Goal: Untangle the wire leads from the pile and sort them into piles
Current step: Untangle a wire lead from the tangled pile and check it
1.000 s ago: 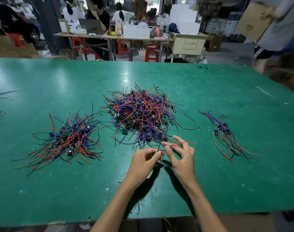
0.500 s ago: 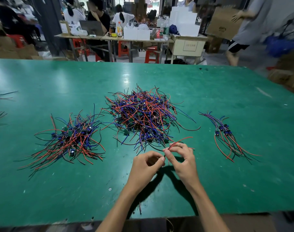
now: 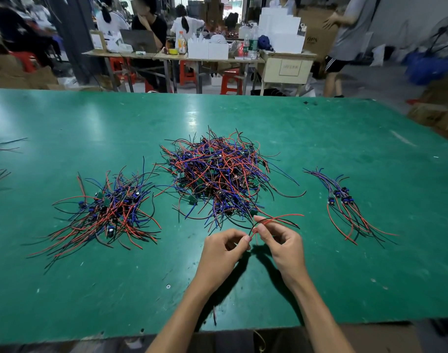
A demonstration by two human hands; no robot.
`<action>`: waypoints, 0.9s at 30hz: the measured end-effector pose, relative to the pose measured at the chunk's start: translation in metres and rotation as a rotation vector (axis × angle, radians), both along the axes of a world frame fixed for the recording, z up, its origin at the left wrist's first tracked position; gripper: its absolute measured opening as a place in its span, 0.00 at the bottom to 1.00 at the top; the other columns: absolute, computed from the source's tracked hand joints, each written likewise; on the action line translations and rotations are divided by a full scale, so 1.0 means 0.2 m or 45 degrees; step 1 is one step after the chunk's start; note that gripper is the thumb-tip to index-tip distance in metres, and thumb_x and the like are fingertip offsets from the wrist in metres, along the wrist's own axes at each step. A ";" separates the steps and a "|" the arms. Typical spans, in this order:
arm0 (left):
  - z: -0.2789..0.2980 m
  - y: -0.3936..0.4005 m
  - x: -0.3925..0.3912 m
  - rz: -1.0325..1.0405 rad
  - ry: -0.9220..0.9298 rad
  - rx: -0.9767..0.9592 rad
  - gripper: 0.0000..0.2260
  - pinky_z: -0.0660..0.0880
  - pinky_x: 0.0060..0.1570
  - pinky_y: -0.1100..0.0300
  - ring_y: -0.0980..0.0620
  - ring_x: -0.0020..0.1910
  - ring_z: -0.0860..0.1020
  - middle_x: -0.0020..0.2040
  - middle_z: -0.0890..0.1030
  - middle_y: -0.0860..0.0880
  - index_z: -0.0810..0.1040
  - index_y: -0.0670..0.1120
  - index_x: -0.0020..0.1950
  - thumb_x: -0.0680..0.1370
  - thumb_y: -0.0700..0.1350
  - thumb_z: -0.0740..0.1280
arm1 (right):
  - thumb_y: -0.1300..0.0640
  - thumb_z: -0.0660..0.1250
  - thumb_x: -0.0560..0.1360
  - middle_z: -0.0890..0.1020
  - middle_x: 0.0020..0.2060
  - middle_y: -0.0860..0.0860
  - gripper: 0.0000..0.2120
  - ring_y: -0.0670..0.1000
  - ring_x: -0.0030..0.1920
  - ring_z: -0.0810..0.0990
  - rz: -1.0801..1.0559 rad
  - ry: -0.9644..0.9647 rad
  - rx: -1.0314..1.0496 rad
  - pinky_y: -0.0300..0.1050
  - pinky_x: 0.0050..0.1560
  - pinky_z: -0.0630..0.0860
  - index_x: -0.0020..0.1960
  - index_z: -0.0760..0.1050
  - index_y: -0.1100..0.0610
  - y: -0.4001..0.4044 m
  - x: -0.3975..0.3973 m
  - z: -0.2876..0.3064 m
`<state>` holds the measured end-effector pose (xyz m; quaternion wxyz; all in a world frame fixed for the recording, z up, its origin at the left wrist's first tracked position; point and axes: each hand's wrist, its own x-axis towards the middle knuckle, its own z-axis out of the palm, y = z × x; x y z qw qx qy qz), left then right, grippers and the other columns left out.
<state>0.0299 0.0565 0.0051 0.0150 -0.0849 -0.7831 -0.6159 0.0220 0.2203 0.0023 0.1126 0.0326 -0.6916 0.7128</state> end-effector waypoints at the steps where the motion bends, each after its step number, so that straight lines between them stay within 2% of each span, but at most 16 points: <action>1: 0.00 0.00 0.00 0.000 0.003 -0.008 0.04 0.82 0.43 0.50 0.49 0.36 0.83 0.37 0.85 0.52 0.85 0.50 0.46 0.79 0.47 0.72 | 0.53 0.72 0.75 0.87 0.54 0.46 0.07 0.44 0.57 0.84 0.000 -0.004 0.005 0.34 0.55 0.76 0.43 0.86 0.55 0.00 0.00 0.00; 5: 0.00 0.01 0.00 -0.007 0.027 -0.066 0.05 0.79 0.39 0.52 0.50 0.34 0.81 0.36 0.85 0.52 0.86 0.50 0.45 0.79 0.48 0.71 | 0.56 0.73 0.76 0.88 0.50 0.47 0.04 0.46 0.50 0.84 -0.040 -0.018 0.073 0.43 0.55 0.78 0.49 0.87 0.51 0.00 -0.01 -0.01; 9: 0.00 0.02 0.01 -0.018 0.099 -0.110 0.04 0.74 0.33 0.63 0.60 0.30 0.75 0.35 0.84 0.55 0.85 0.52 0.45 0.78 0.48 0.71 | 0.53 0.74 0.75 0.88 0.44 0.51 0.05 0.49 0.46 0.85 -0.033 -0.008 0.078 0.49 0.53 0.80 0.49 0.87 0.51 -0.01 0.01 0.00; 13: 0.01 0.02 0.02 -0.046 0.128 -0.116 0.07 0.71 0.33 0.68 0.62 0.29 0.76 0.37 0.84 0.58 0.86 0.52 0.48 0.75 0.55 0.74 | 0.49 0.74 0.73 0.87 0.41 0.51 0.08 0.49 0.42 0.82 -0.069 -0.046 0.018 0.47 0.49 0.79 0.48 0.87 0.51 -0.02 0.02 0.01; 17: 0.00 0.02 0.01 0.002 0.108 -0.111 0.03 0.73 0.38 0.68 0.62 0.33 0.78 0.39 0.85 0.59 0.87 0.50 0.47 0.76 0.46 0.73 | 0.51 0.74 0.75 0.87 0.42 0.51 0.05 0.50 0.43 0.82 -0.025 -0.020 0.123 0.48 0.50 0.78 0.50 0.86 0.50 -0.01 0.01 0.00; 19: 0.00 0.02 0.01 0.020 0.087 -0.100 0.04 0.73 0.39 0.68 0.62 0.33 0.78 0.38 0.85 0.58 0.87 0.50 0.46 0.77 0.44 0.72 | 0.50 0.74 0.77 0.87 0.43 0.48 0.04 0.48 0.45 0.83 0.013 0.001 0.215 0.46 0.51 0.79 0.50 0.86 0.47 0.00 0.01 0.00; 23: 0.00 0.01 0.01 0.054 0.095 -0.081 0.05 0.75 0.41 0.67 0.63 0.37 0.79 0.42 0.85 0.60 0.87 0.52 0.47 0.78 0.43 0.72 | 0.47 0.70 0.79 0.87 0.48 0.42 0.06 0.49 0.54 0.82 0.084 0.030 0.475 0.48 0.59 0.77 0.52 0.86 0.42 -0.01 0.01 0.00; 27: 0.02 0.02 0.00 0.046 0.054 0.048 0.09 0.78 0.51 0.63 0.61 0.47 0.83 0.50 0.85 0.63 0.87 0.55 0.47 0.79 0.41 0.71 | 0.54 0.67 0.82 0.85 0.52 0.45 0.09 0.48 0.57 0.80 0.081 -0.082 0.562 0.54 0.65 0.73 0.58 0.84 0.48 -0.02 0.01 -0.03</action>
